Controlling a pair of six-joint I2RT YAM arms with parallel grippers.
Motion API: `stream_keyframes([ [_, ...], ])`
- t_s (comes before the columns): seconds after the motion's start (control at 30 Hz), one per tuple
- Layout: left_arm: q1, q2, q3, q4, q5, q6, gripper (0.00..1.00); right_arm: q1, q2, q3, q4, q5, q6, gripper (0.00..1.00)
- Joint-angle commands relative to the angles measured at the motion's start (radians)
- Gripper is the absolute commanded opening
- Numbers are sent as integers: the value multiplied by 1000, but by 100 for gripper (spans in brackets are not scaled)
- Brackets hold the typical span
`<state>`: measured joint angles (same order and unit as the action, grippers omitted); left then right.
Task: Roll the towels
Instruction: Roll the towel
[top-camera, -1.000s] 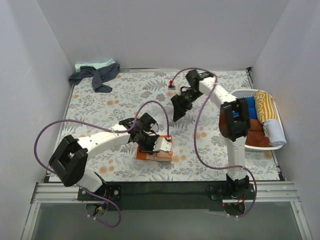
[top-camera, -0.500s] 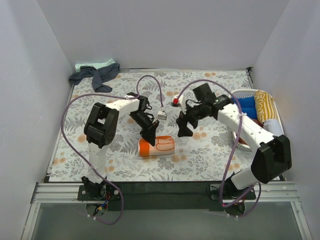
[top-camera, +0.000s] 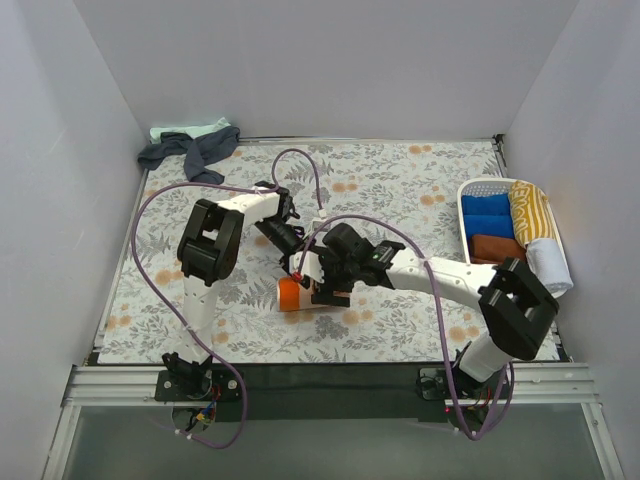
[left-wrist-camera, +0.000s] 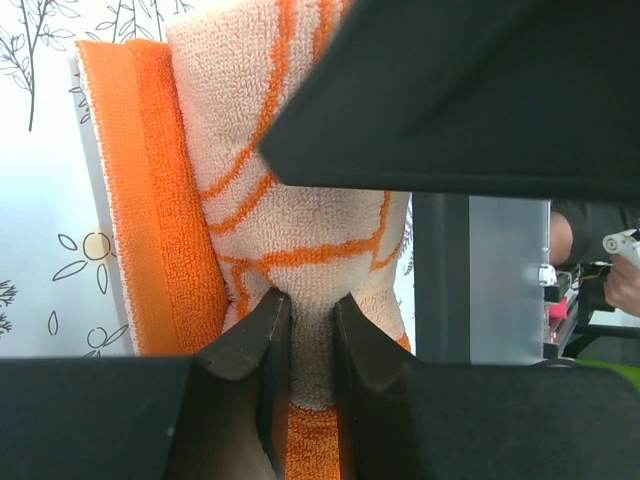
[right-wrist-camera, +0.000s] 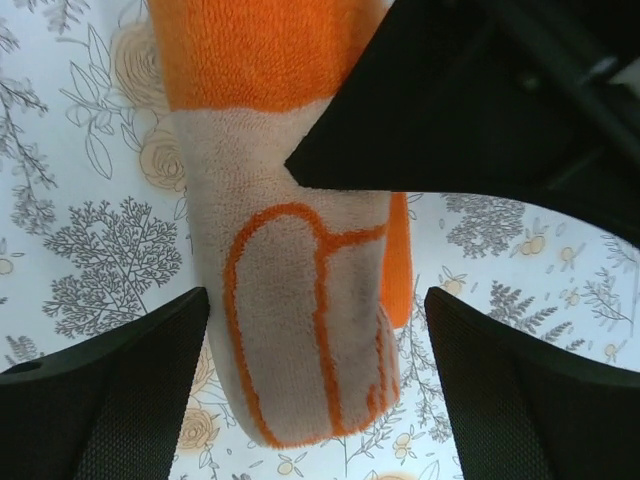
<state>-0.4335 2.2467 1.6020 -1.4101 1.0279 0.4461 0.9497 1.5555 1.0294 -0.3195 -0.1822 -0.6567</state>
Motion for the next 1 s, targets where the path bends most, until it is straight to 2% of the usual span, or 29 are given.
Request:
stream_keyframes([
  [0.0,16,50,1,168,-147,74,6,12,52,-35,77,26,-63,74],
  [0.07,22,50,13,163,-129,71,12,14,69,-46,73,10,-67,63],
  [0.1,24,48,18,161,-123,71,15,12,83,-48,65,3,-67,39],
  [0.13,32,33,18,168,-117,60,18,14,89,-43,54,-14,-67,28],
  [0.17,38,18,3,178,-108,52,31,14,94,-31,37,-23,-63,18],
  [0.2,48,-7,-13,186,-92,51,36,6,98,-23,-5,-40,-60,2],
  [0.23,79,-33,-30,198,-78,54,41,1,100,-14,-28,-83,-57,1],
  [0.27,97,-98,-68,207,-66,55,56,-5,98,0,-74,-106,-49,1],
  [0.3,117,-133,-86,217,-39,59,60,-24,103,7,-98,-129,-47,1],
  [0.47,255,-364,-177,298,-2,23,64,-95,192,116,-298,-307,-18,1],
  [0.5,271,-450,-229,324,-3,-4,64,-120,234,156,-318,-327,-14,1],
  [0.57,285,-536,-287,396,-38,-20,65,-140,280,199,-380,-376,-9,1],
  [0.6,283,-634,-328,430,-69,-42,65,-164,329,222,-395,-391,-4,1],
  [0.63,283,-677,-405,495,-101,-46,70,-175,354,266,-412,-422,-3,1],
  [0.67,282,-723,-446,519,-123,-44,71,-183,382,297,-459,-430,-4,1],
  [0.8,207,-884,-594,594,-235,-10,73,-230,509,399,-539,-499,-6,1],
  [0.97,-6,-1071,-773,776,-408,-35,78,-253,609,494,-616,-530,-18,1],
])
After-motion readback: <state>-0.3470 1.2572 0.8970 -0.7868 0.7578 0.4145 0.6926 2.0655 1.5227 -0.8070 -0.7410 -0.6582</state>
